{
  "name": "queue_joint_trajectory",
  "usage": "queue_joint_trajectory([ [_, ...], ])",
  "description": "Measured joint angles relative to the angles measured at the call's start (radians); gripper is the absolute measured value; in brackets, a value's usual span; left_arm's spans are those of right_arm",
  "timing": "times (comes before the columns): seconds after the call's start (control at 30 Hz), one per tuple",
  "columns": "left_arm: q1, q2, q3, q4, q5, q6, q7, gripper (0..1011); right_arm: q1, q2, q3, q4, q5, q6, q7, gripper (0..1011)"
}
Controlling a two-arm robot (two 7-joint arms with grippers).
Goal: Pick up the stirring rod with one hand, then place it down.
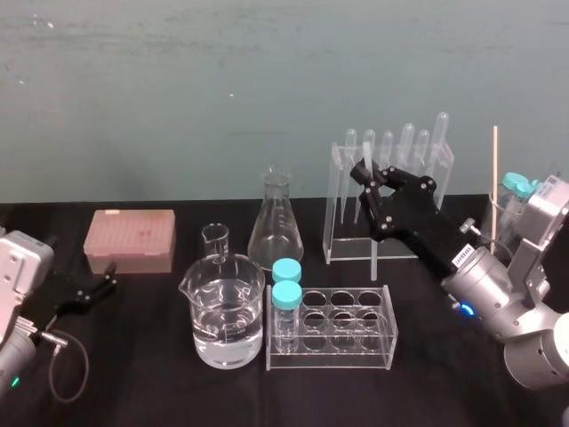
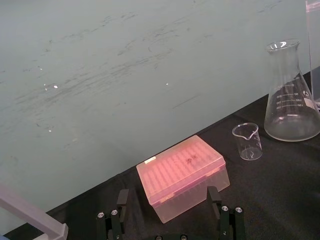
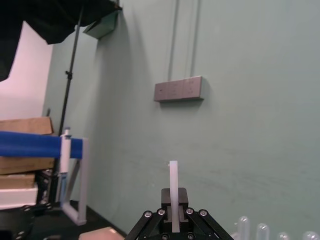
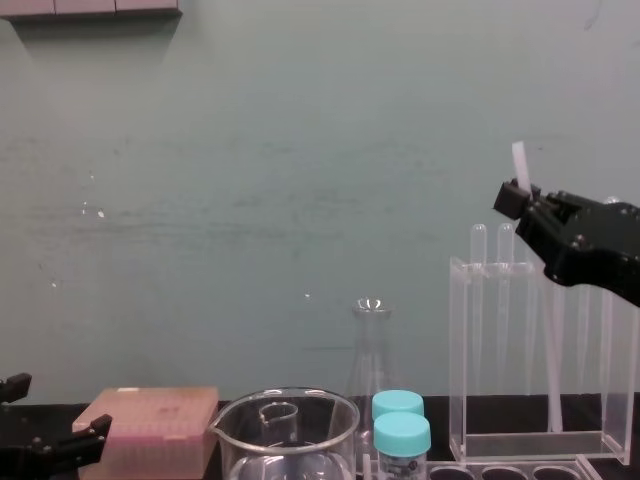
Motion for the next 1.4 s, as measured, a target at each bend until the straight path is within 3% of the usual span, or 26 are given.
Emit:
queue_joint_trajectory([
  [0.4,0.0,0.0,0.0,0.0,0.0,0.0,0.0,1000,-0.002,0.019,-0.031,0.017,-0.003,0.016,0.027,67],
  [1.03,0.0,0.0,0.0,0.0,0.0,0.0,0.0,1000,0.05,0.014,-0.076,0.156,-0.02,-0.001,0.073,67],
  [1.4,0.0,0.0,0.0,0.0,0.0,0.0,0.0,1000,0.067,0.016,-0.092,0.19,-0.038,0.002,0.076,67],
])
